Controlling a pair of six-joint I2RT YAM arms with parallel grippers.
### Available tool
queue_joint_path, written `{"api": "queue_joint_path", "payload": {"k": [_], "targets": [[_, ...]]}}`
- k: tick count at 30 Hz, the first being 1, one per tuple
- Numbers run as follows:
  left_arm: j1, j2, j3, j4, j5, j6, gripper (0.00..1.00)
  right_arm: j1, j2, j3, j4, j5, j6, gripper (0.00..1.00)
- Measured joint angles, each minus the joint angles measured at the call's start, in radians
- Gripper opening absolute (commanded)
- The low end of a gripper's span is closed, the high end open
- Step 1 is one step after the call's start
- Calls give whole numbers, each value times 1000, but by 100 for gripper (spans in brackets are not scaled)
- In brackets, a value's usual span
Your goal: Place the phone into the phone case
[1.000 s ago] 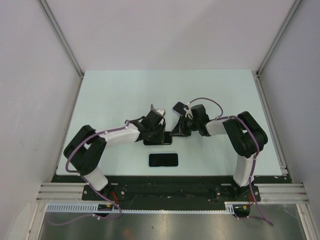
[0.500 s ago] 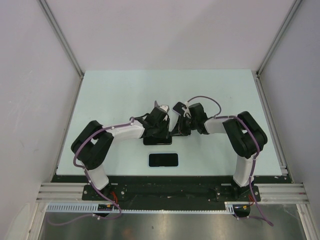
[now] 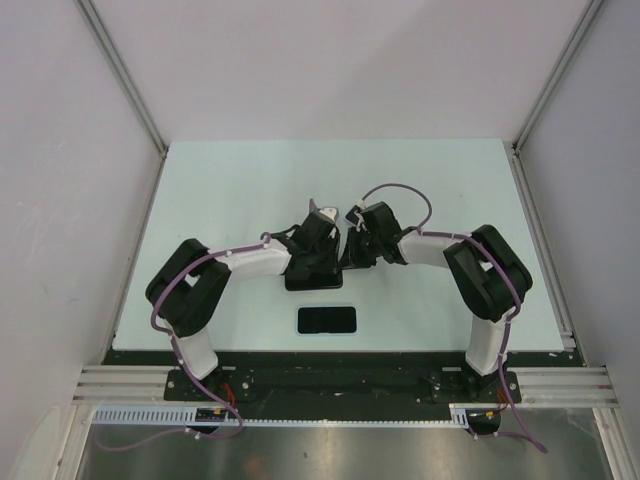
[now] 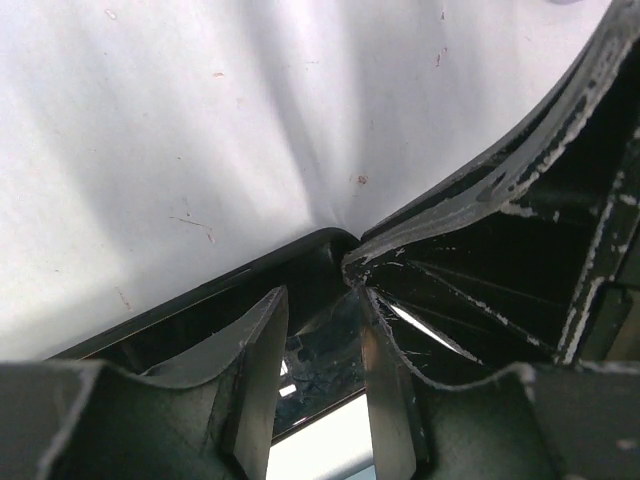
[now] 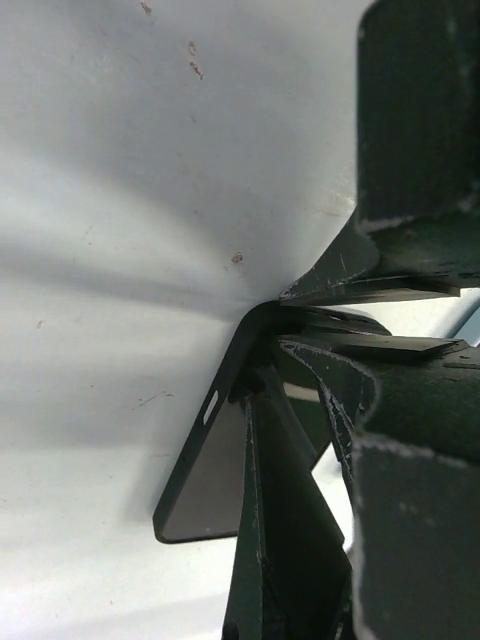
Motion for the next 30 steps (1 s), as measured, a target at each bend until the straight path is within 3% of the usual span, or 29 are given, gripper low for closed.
{"api": "queue_joint_path", "payload": {"k": [8, 13, 23, 30], "targets": [[1, -24, -11, -9, -13, 0, 44, 104, -50, 42, -110, 245, -58, 20], [-1, -100, -60, -93, -20, 0, 51, 146, -126, 41, -235, 329, -77, 24], [13, -423, -127, -226, -31, -11, 77, 103, -372, 41, -279, 270, -77, 27], [172, -644, -195, -217, 120, -47, 94, 76, -417, 8, -283, 195, -51, 34]]}}
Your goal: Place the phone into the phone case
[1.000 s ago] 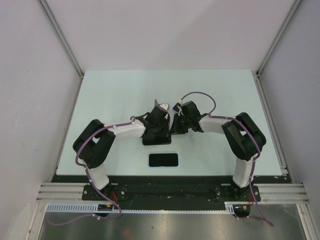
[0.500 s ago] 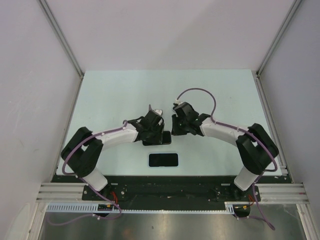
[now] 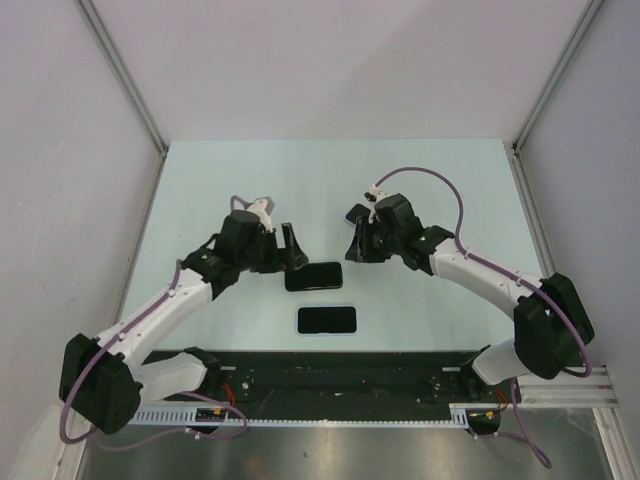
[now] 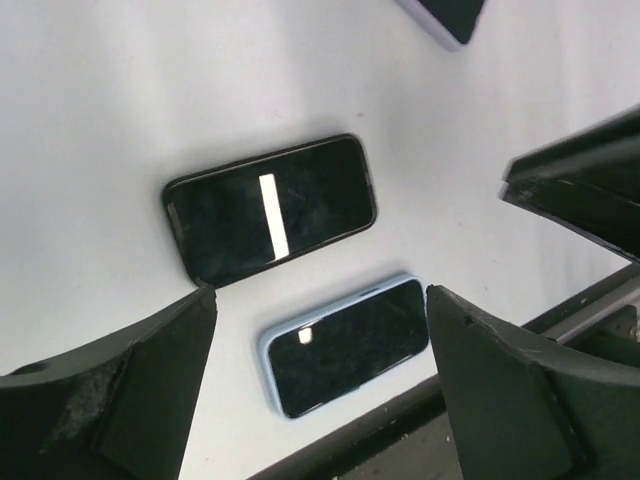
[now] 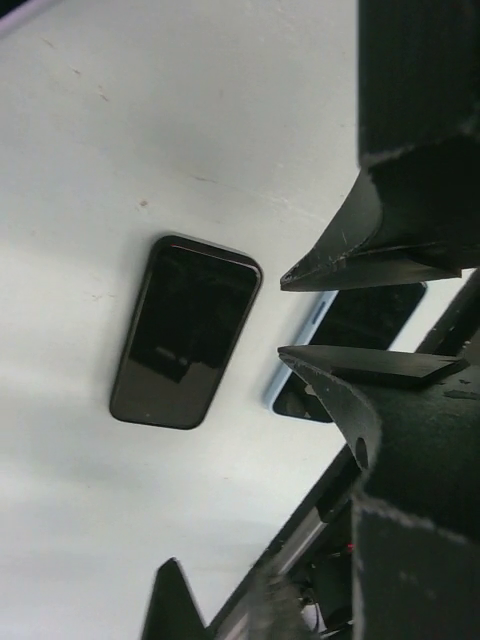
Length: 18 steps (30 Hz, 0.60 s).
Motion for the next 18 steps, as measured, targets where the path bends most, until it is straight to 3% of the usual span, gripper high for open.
{"api": "queue_joint_path", "payload": {"k": [2, 10, 18], "targets": [[91, -37, -45, -2, 72, -13, 97, 0, -28, -28, -1, -10, 8, 36], [385, -64, -192, -22, 302, -25, 100, -64, -224, -222, 49, -67, 71, 70], [460, -24, -232, -21, 398, -23, 98, -153, -319, -293, 69, -91, 105, 91]]}}
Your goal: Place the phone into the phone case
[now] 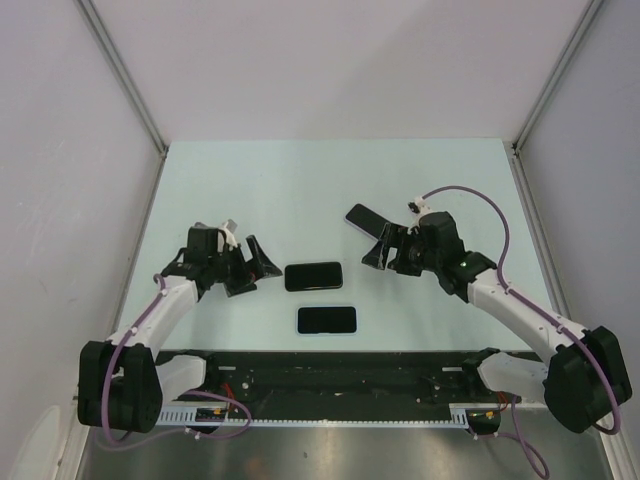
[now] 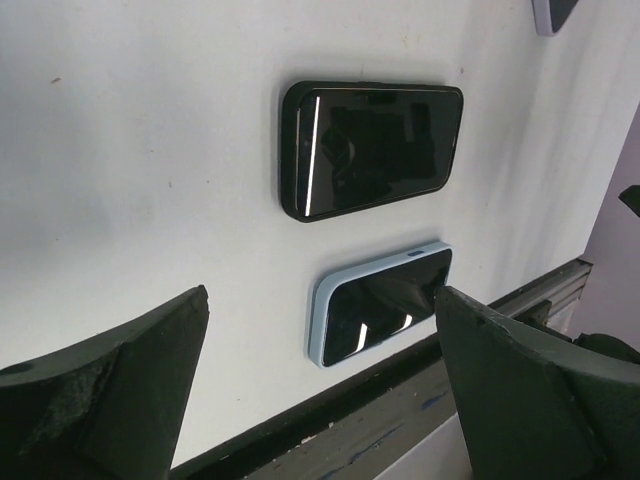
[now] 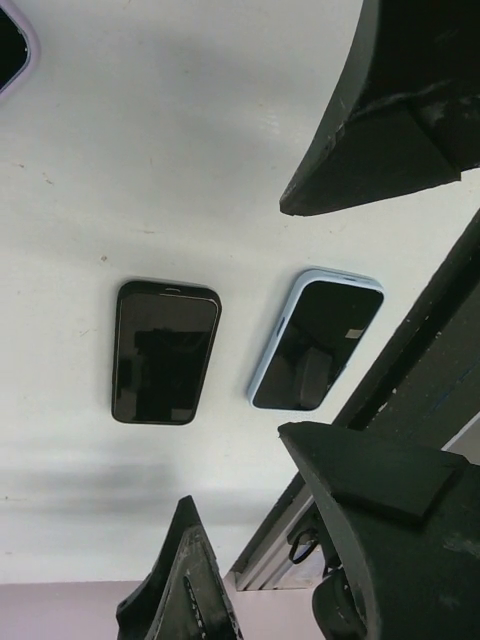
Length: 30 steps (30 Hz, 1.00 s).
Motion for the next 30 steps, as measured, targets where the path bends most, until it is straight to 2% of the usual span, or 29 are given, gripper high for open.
{"api": "queue_joint_path", "payload": {"k": [8, 23, 30], "targets": [[1, 49, 0, 40, 37, 2, 87, 0, -23, 0, -4, 10, -3, 95], [-4, 359, 9, 196, 85, -19, 54, -55, -14, 0, -19, 19, -21, 96], [-61, 463, 60, 266, 118, -29, 51, -124, -4, -5, -20, 2, -26, 96]]}}
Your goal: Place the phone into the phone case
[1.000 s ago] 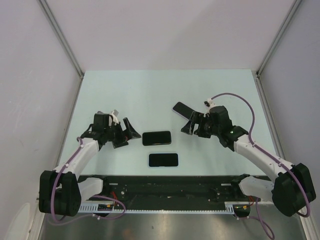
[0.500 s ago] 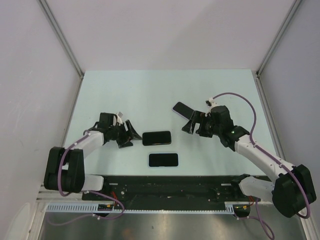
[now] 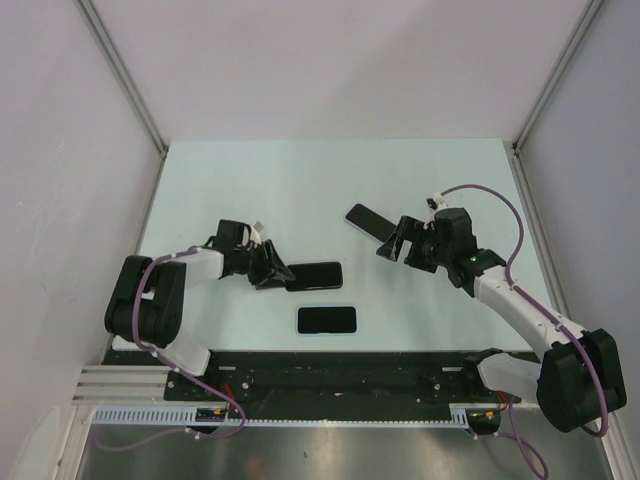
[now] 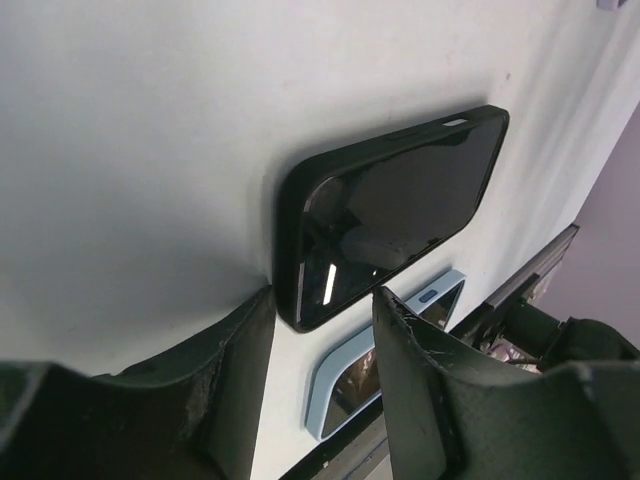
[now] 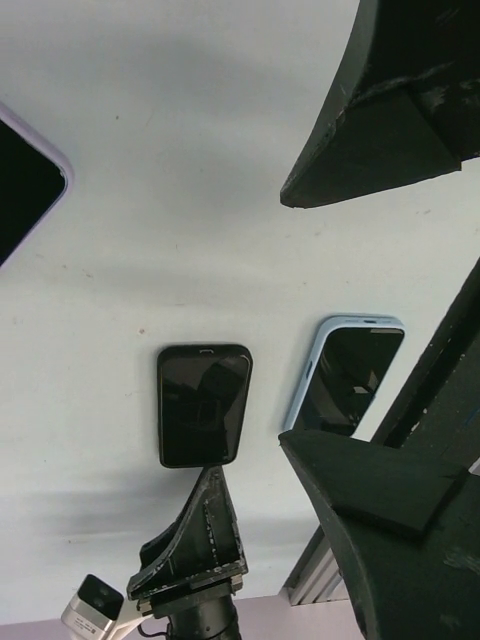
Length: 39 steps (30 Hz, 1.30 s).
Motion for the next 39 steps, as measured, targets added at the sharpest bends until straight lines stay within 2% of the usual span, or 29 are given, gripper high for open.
{"api": "queue_joint_path", "payload": {"k": [11, 18, 24, 29, 33, 36, 39], "targets": [[-164, 129, 121, 53, 4, -43, 50, -63, 16, -16, -3, -40, -12, 95], [-271, 288, 298, 77, 14, -89, 51, -76, 11, -31, -20, -47, -20, 96], [-301, 357, 383, 88, 23, -113, 53, -83, -21, -37, -46, -47, -25, 96], [-303, 343, 378, 89, 10, -111, 58, -86, -35, -38, -51, -47, -26, 96], [-302, 268, 319, 87, -55, -90, 63, -87, -44, -39, -51, -52, -26, 98], [-294, 169, 250, 64, -100, -61, 69, -87, -56, -39, -50, -72, -25, 100], [-276, 52, 185, 51, -120, -36, 80, -87, -77, -40, -48, -96, -21, 100]]}}
